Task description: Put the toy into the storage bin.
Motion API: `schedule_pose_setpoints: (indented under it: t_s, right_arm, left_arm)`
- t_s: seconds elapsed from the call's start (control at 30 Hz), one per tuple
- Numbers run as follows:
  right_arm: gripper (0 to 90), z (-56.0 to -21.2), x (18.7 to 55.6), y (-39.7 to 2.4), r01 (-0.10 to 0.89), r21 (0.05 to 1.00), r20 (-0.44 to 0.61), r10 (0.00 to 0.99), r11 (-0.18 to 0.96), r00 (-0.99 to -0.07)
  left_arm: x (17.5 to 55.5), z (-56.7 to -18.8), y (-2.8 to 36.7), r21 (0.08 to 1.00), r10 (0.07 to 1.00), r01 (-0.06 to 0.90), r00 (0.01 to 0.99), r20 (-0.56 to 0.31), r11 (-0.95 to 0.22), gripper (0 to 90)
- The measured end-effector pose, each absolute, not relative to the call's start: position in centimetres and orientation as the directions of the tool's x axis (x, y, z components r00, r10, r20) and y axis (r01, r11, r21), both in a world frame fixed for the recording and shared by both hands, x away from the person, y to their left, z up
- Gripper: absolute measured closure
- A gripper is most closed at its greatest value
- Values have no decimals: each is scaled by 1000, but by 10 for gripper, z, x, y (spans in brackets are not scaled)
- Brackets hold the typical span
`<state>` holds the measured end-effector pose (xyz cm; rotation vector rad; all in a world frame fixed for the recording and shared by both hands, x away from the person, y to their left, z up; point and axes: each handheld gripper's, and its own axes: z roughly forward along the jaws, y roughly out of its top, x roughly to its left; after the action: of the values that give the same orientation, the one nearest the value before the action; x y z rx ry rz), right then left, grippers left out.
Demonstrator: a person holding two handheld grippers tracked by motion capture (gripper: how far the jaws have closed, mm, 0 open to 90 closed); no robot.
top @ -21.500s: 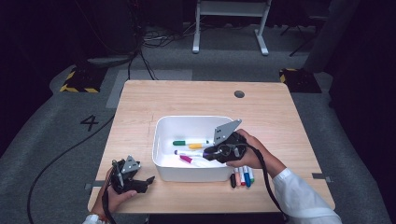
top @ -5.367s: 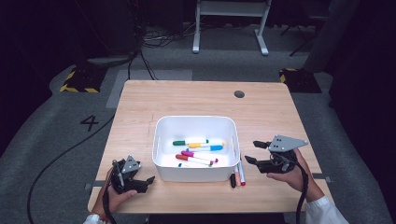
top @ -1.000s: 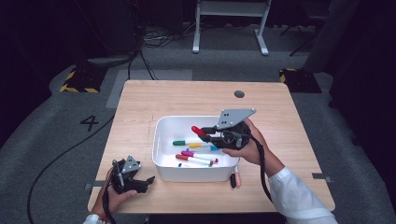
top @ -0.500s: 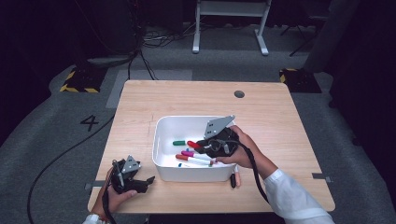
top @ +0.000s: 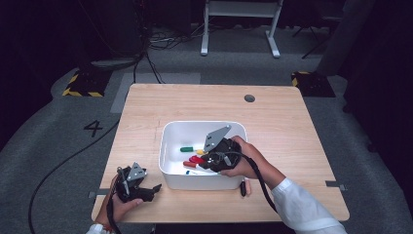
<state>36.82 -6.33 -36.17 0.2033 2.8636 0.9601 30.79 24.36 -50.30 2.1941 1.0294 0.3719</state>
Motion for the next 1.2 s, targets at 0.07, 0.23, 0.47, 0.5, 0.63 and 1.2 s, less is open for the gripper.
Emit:
schedule_pose_setpoints:
  t_s: [0.07, 0.23, 0.47, 0.5, 0.63, 1.2]
  right_arm:
    - [698, -362, 367, -62, 92, 609, -64, 164, 788, -984]
    - [625, -361, 368, -62, 103, 623, -66, 183, 775, -981]
    - [562, -354, 369, -75, 105, 672, -88, 220, 733, -971]
    - [562, -354, 369, -75, 105, 672, -88, 220, 733, -971]
    - [503, -347, 367, -93, 102, 716, -115, 261, 691, -959]
    - [353, -339, 339, -201, 123, 861, -156, 485, 494, -861]
  left_arm:
    - [308, -503, 244, 682, 762, 570, 647, -28, -459, 153]
    - [308, -503, 244, 682, 761, 569, 648, -28, -460, 153]
    - [308, -503, 244, 682, 761, 569, 648, -28, -459, 153]
    - [308, -503, 244, 682, 761, 569, 648, -28, -459, 153]
    - [308, -503, 244, 682, 761, 569, 648, -28, -460, 153]
    - [308, -503, 244, 682, 761, 570, 648, -28, -459, 153]
